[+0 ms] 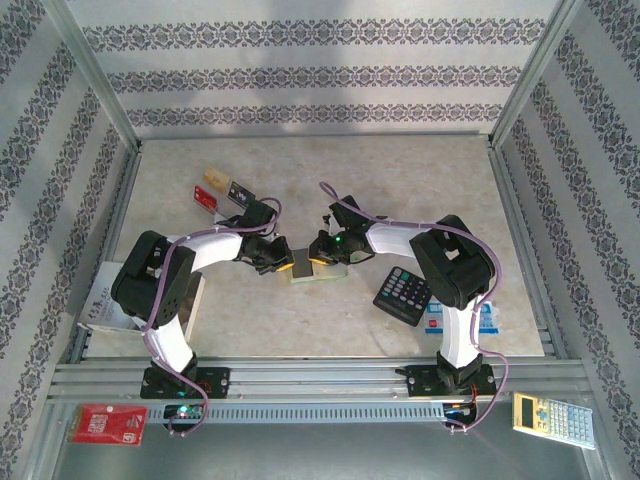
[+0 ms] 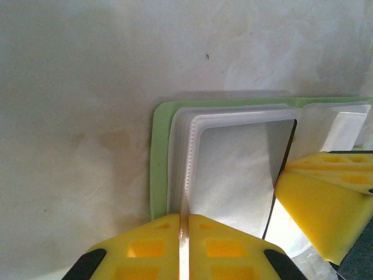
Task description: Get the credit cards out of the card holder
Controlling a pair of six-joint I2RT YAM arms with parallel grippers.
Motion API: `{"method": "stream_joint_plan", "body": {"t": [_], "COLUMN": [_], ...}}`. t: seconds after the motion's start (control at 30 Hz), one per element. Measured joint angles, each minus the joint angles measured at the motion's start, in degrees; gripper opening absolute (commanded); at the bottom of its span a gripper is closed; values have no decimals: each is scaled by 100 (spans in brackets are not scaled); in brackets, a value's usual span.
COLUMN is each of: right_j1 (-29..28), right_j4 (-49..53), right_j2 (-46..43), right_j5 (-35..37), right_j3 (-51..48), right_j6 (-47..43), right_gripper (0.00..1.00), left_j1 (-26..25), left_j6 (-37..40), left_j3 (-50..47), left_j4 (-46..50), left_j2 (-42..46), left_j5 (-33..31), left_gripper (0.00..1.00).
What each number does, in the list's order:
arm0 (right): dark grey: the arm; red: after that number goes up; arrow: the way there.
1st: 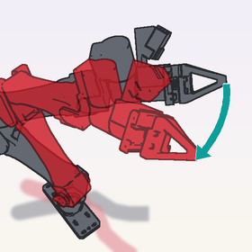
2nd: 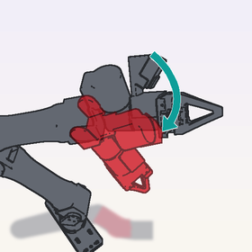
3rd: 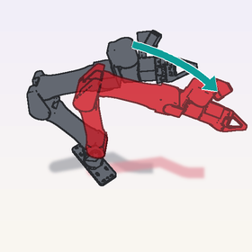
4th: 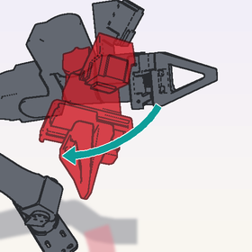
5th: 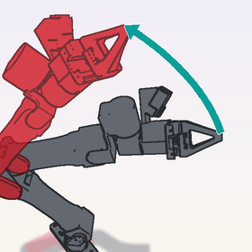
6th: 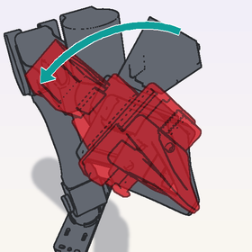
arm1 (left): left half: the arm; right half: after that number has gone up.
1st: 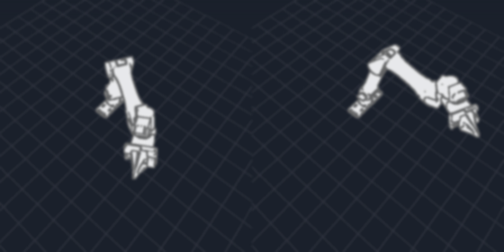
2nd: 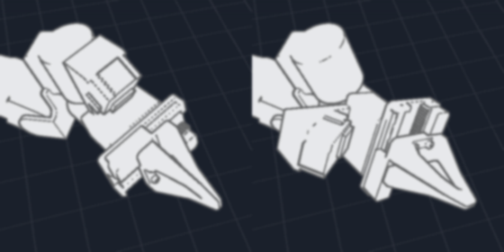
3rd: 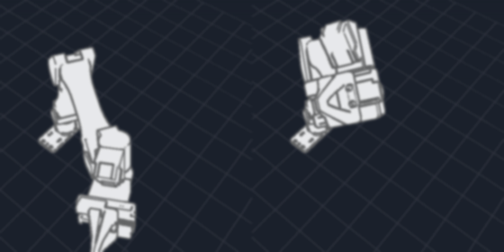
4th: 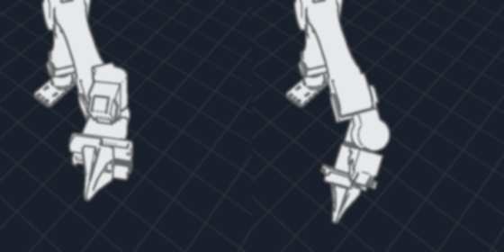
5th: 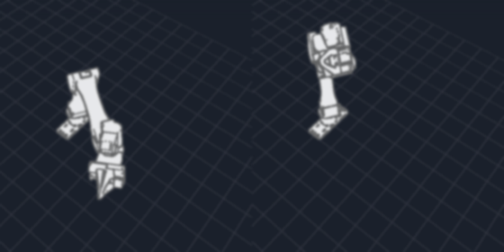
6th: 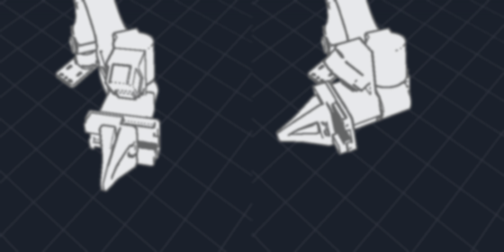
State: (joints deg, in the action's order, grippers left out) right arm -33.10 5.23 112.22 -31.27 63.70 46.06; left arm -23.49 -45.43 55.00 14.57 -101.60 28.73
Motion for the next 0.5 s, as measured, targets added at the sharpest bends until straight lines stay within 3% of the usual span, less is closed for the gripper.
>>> {"method": "stream_joint_plan", "body": {"t": [0.2,0.5], "right_j1": [0,61], "right_j4": [-22,-146], "right_j2": [0,-83], "right_j5": [-37,-35], "right_j3": [0,-131], "right_j6": [-129,-269], "right_gripper": [15,6], "left_j1": [0,-2], "left_j6": [2,44], "left_j3": [42,129], "left_j4": [9,66], "left_j2": [-39,-111], "left_j5": [4,7], "left_gripper": [12,17]}}
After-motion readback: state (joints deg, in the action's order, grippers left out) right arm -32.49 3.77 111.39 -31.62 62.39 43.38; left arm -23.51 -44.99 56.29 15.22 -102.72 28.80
